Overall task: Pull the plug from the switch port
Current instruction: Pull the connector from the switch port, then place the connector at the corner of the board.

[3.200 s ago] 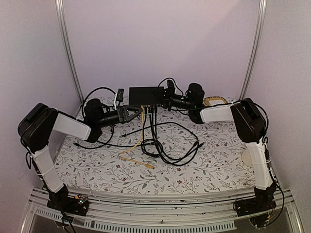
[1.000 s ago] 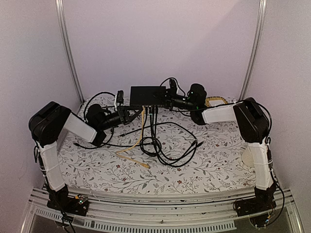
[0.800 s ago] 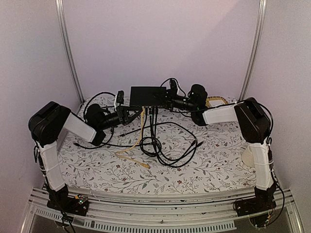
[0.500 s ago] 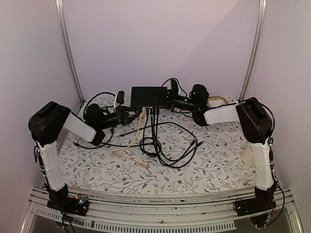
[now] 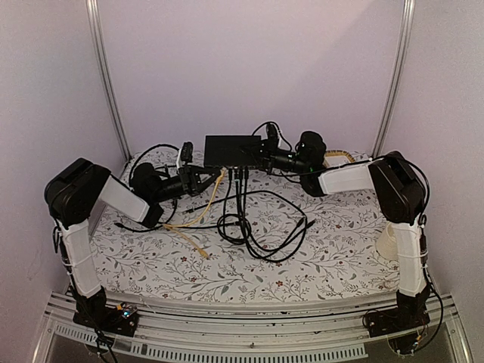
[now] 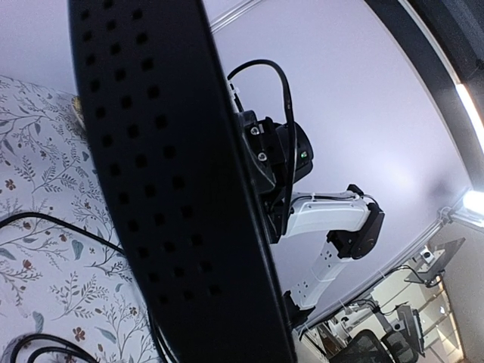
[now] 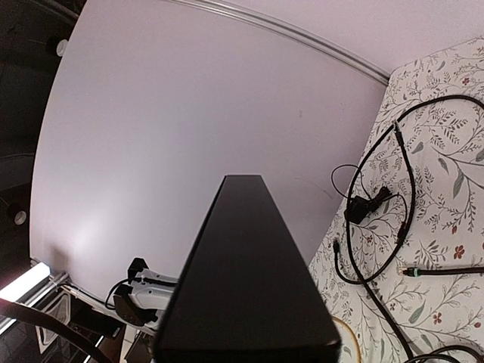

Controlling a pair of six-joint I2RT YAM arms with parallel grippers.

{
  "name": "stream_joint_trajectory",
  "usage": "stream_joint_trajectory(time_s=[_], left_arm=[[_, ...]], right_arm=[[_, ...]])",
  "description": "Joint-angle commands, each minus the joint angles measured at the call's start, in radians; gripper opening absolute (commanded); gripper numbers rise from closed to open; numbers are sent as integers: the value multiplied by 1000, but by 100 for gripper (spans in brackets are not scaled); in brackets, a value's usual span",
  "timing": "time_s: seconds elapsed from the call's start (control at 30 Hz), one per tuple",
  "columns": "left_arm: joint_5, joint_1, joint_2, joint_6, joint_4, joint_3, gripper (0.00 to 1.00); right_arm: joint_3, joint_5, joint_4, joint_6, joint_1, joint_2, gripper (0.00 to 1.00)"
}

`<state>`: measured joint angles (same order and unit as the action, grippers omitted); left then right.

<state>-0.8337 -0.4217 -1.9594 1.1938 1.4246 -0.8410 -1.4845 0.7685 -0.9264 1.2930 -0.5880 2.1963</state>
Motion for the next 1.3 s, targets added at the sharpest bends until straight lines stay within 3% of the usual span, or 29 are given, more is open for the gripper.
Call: stream_joint_trajectory(time_s=[0.0, 0.2, 0.53, 0.67, 0.83, 1.0, 1.17, 1.27], left_arm=[[65, 28, 24, -12, 106, 34, 0], [100, 47, 136, -73, 41, 141, 0], [106, 75, 257, -140, -104, 194, 0], [170, 124, 372, -240, -296, 195, 0], [260, 259, 483, -450, -709, 66, 0], [264, 395, 423, -586, -1056, -129, 0], [272, 446, 301, -646, -1192, -252, 0], [264, 445, 215, -636, -1200, -300, 13]], right_arm=[[-8, 19, -5, -2, 8, -47, 2], [-19, -73, -6, 0, 30, -55, 2], [-61, -209, -16, 16, 49, -39, 2], [27, -249, -17, -6, 72, -94, 2], [147, -246, -36, -25, 106, -160, 2], [250, -236, -30, -60, 120, -223, 2], [290, -210, 18, -114, 120, -254, 2], [304, -205, 22, -126, 120, -260, 2]])
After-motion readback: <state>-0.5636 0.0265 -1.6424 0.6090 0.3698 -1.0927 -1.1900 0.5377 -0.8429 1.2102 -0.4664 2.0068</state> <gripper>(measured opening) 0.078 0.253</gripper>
